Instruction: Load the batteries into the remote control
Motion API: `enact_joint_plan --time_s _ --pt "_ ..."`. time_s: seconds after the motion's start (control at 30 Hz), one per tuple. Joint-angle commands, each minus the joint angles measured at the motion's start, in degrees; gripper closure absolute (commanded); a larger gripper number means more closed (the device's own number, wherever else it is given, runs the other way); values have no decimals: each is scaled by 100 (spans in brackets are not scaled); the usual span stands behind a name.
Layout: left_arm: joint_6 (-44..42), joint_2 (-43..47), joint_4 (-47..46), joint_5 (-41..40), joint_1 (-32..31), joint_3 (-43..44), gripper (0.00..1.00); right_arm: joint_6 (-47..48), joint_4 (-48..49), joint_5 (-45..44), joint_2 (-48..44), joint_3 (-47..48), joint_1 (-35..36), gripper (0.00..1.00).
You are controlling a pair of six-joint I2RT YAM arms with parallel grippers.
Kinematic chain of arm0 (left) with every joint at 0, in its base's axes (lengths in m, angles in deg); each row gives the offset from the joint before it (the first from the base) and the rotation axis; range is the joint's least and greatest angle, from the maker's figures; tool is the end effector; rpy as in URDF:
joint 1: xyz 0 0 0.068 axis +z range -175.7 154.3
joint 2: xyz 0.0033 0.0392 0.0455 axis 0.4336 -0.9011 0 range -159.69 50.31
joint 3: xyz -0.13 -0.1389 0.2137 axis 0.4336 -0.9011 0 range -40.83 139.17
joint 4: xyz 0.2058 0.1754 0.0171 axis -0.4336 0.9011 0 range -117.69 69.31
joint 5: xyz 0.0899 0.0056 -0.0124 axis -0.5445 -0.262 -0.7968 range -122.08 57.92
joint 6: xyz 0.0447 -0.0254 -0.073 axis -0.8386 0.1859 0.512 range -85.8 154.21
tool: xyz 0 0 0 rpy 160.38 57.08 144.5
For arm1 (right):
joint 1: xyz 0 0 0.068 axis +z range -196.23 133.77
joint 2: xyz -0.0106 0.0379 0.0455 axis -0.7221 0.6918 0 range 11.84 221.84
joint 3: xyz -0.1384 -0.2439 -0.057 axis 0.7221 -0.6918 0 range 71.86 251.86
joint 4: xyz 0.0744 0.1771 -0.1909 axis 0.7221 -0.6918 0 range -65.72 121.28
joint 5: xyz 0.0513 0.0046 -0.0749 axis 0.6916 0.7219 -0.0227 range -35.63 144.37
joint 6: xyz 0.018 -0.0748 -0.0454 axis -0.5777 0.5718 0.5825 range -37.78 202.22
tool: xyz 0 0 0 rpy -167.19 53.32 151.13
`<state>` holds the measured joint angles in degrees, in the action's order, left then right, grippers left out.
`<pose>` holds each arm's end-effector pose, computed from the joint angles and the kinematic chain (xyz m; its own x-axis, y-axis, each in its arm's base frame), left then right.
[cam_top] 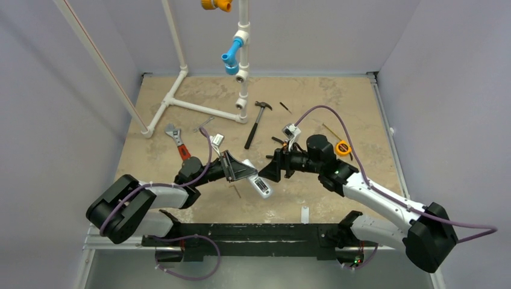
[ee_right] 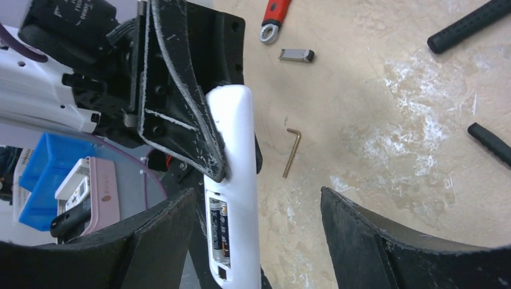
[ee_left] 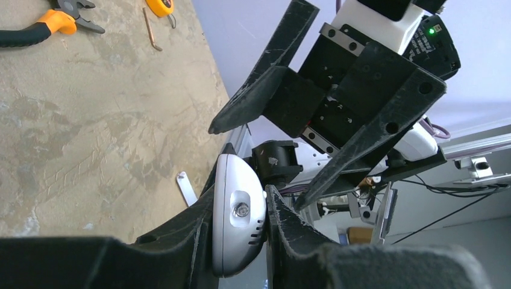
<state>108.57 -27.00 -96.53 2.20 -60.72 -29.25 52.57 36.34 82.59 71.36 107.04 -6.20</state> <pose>0.1855 -0.1848 0.1841 -0.8883 -0.3492 -0.2984 0.2945 0.0656 -0.9534 0.1843 0.2039 0.2548 -0.6692 0.0072 -0.7431 -0.6645 0.4418 0.6027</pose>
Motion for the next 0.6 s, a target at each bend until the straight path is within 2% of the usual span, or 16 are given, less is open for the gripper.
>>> enact_joint_plan --time_s 0.0,0.27,0.47,0.57 --pt "-185 212 -97 52 -23 104 100 -204 4 359 135 -4 -39 25" --pt "-203 252 28 63 -22 169 100 -469 521 998 249 -196 -39 29" --pt "-208 221 30 54 -28 168 100 -376 395 1060 284 -198 -39 43" --pt "-197 221 26 61 -27 167 100 -308 295 1029 342 -149 -39 47"
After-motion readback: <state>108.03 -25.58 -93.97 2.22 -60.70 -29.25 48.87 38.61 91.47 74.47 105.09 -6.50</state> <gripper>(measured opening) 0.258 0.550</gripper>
